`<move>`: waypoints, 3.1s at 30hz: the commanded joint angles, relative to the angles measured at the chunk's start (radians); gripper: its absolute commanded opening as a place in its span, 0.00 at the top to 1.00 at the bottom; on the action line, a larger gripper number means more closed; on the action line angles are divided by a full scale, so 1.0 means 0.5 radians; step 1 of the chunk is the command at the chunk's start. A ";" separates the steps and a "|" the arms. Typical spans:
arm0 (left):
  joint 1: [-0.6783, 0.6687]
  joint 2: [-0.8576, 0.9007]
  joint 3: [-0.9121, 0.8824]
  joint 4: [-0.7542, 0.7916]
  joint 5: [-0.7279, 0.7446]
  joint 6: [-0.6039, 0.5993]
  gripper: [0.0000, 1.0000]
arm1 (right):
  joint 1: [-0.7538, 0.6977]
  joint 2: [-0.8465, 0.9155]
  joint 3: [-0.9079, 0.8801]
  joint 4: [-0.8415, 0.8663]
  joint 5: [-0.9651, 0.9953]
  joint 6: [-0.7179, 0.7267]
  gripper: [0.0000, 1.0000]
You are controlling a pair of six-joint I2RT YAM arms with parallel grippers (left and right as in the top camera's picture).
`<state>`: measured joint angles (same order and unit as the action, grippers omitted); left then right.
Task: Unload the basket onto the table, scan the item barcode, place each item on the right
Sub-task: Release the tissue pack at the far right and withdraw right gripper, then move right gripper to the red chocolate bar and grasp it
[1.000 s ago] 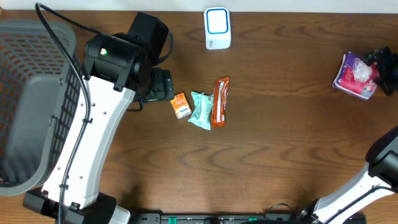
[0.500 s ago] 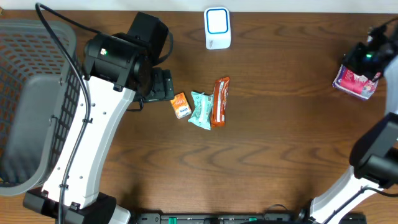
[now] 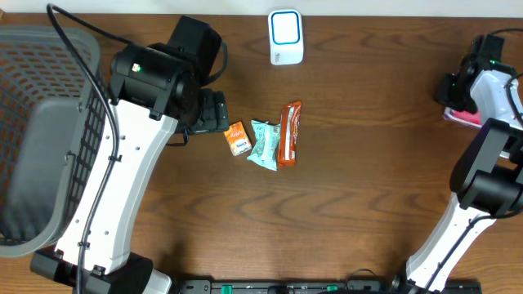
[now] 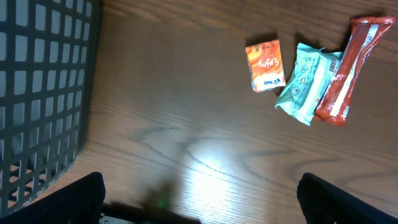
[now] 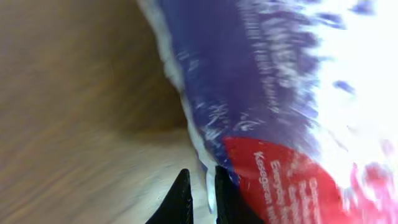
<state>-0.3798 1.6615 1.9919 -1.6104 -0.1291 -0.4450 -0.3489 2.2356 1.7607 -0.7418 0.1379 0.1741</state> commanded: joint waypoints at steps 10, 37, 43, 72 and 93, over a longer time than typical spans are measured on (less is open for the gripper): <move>0.005 0.000 0.017 -0.099 -0.003 -0.008 0.02 | -0.113 -0.339 0.019 -0.025 -0.027 0.121 0.84; 0.005 0.000 0.017 -0.099 -0.003 -0.008 0.02 | 0.726 -0.674 -0.095 -0.864 -1.222 0.099 0.01; 0.005 0.000 0.017 -0.099 -0.003 -0.008 0.02 | 1.005 -0.674 -0.247 -0.722 -1.219 0.121 0.01; 0.005 0.000 0.017 -0.099 -0.003 -0.008 0.02 | 1.598 -0.673 -1.241 0.428 -0.898 0.924 0.23; 0.005 0.000 0.017 -0.099 -0.003 -0.008 0.02 | 1.609 -0.671 -1.372 0.599 -0.790 1.041 0.60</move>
<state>-0.3798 1.6615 1.9919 -1.6108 -0.1291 -0.4450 0.4438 1.8915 1.1030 -0.4553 -0.2829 0.6891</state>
